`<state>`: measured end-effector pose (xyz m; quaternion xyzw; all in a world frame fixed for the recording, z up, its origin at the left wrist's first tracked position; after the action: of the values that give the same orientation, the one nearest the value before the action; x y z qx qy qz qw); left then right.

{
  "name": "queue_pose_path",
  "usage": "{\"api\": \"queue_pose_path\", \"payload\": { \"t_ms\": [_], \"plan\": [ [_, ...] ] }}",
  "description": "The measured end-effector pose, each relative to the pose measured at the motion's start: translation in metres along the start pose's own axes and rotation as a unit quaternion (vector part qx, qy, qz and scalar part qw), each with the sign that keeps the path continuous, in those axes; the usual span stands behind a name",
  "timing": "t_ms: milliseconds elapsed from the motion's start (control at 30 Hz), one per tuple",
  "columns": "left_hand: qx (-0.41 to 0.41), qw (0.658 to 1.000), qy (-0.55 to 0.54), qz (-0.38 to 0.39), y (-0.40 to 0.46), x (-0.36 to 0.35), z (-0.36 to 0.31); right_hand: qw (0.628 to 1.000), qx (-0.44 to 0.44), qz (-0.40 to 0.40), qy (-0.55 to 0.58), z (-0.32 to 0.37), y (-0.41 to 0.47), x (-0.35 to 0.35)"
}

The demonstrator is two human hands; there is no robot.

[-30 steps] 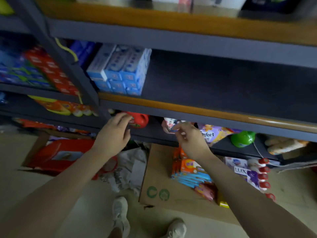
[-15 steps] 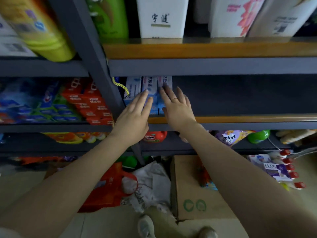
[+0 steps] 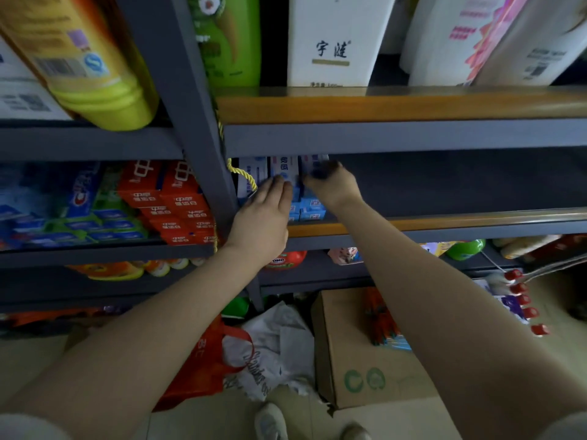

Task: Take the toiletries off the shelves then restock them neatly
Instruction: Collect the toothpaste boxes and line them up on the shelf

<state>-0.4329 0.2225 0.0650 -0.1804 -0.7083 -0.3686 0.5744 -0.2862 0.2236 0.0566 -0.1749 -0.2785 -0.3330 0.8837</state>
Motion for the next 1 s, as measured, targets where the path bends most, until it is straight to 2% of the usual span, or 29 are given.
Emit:
{"api": "queue_pose_path", "payload": {
  "t_ms": [67, 133, 233, 300, 333, 400, 467, 500, 567, 633, 700, 767, 867, 933, 1000],
  "plan": [
    [0.009, 1.0, -0.009, 0.007, 0.0, 0.001, 0.0, 0.998, 0.018, -0.003, -0.061, -0.004, -0.004, 0.014],
    [0.018, 0.999, -0.024, 0.015, 0.0, 0.005, 0.001, 0.998, 0.015, -0.005, -0.067, -0.014, -0.017, 0.034],
    [0.025, 0.996, -0.081, -0.004, -0.005, 0.019, -0.008, 0.995, -0.043, 0.029, 0.084, -0.04, -0.056, 0.063],
    [0.101, 0.977, -0.189, -0.021, -0.014, 0.03, -0.019, 0.965, -0.111, 0.07, 0.229, -0.06, -0.086, 0.079],
    [0.165, 0.95, -0.264, -0.021, -0.019, 0.033, -0.026, 0.945, -0.13, 0.102, 0.284, -0.069, -0.1, 0.083],
    [0.276, 0.866, -0.417, 0.003, -0.027, 0.034, -0.048, 0.923, -0.125, 0.171, 0.323, -0.086, -0.12, 0.089],
    [0.339, 0.767, -0.544, 0.004, -0.034, 0.032, -0.073, 0.91, -0.112, 0.221, 0.333, -0.094, -0.137, 0.094],
    [0.361, 0.731, -0.58, -0.009, -0.038, 0.031, -0.083, 0.906, -0.108, 0.235, 0.336, -0.097, -0.144, 0.096],
    [0.39, 0.7, -0.597, -0.034, -0.044, 0.028, -0.097, 0.91, -0.096, 0.244, 0.322, -0.104, -0.155, 0.103],
    [0.415, 0.677, -0.607, -0.017, -0.051, 0.022, -0.11, 0.919, -0.075, 0.244, 0.299, -0.109, -0.165, 0.112],
    [0.429, 0.639, -0.638, 0.019, -0.056, 0.018, -0.123, 0.923, -0.078, 0.245, 0.287, -0.116, -0.171, 0.119],
    [0.425, 0.581, -0.692, 0.053, -0.061, 0.017, -0.139, 0.905, -0.145, 0.24, 0.32, -0.125, -0.176, 0.126],
    [0.418, 0.504, -0.751, 0.082, -0.066, 0.014, -0.158, 0.848, -0.261, 0.27, 0.375, -0.134, -0.181, 0.137],
    [0.428, 0.474, -0.764, 0.096, -0.069, 0.009, -0.166, 0.825, -0.288, 0.283, 0.395, -0.137, -0.182, 0.145],
    [0.432, 0.467, -0.763, 0.113, -0.072, 0.005, -0.172, 0.827, -0.298, 0.273, 0.39, -0.138, -0.183, 0.152]
  ]
}}
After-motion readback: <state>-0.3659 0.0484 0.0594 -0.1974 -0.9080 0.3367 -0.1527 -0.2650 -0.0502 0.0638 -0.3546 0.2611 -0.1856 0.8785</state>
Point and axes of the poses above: each hand's wrist, its own y-axis towards the middle knuckle, its own x-axis out of the back of the hand, z = x × y, the point moved 5 cm from there along y, towards the middle knuckle, and after that the axes turned 12 degrees about -z, right-handed, at the moved point
